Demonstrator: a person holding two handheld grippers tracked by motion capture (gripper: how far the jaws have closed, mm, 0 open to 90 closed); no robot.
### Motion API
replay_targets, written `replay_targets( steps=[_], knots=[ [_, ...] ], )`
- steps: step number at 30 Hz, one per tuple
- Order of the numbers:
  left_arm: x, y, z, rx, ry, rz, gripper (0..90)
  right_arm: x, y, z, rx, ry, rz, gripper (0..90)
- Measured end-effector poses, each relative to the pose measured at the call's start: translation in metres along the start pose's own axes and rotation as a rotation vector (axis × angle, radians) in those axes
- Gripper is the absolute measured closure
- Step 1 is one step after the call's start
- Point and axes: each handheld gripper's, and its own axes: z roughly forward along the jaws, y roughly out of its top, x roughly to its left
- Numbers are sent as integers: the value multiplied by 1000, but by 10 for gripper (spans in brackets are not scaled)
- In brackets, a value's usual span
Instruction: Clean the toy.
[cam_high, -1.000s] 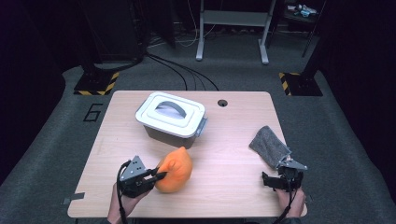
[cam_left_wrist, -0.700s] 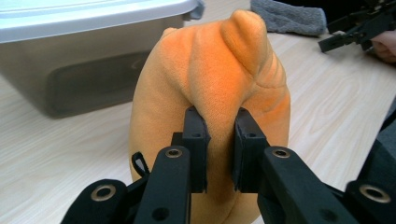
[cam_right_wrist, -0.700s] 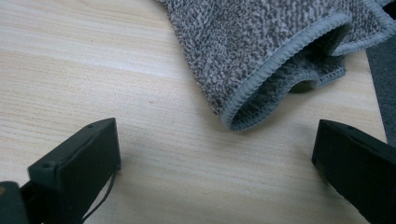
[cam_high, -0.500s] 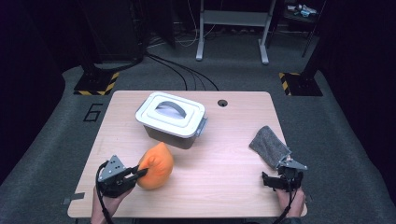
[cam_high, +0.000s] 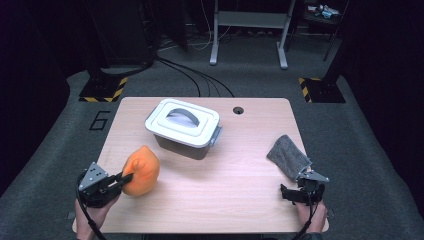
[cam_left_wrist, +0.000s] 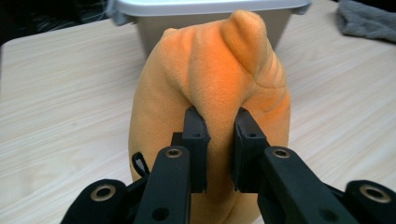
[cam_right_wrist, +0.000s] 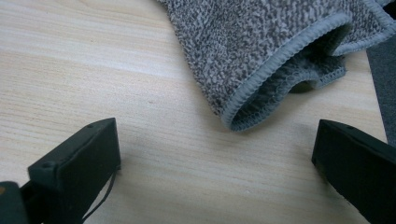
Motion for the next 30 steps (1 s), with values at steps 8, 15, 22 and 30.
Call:
replay_targets(
  steps=[8,15,22,30],
  knots=[
    [24,3,-8,31,91,1,783,0,0,0,0,2,0,3],
    [47,9,-7,62,161,1,783,0,0,0,-1,0,2,3],
    [65,18,1,139,209,22,781,0,0,0,0,0,3,2],
    [49,4,42,226,101,12,715,0,0,0,0,1,3,4]
  ],
)
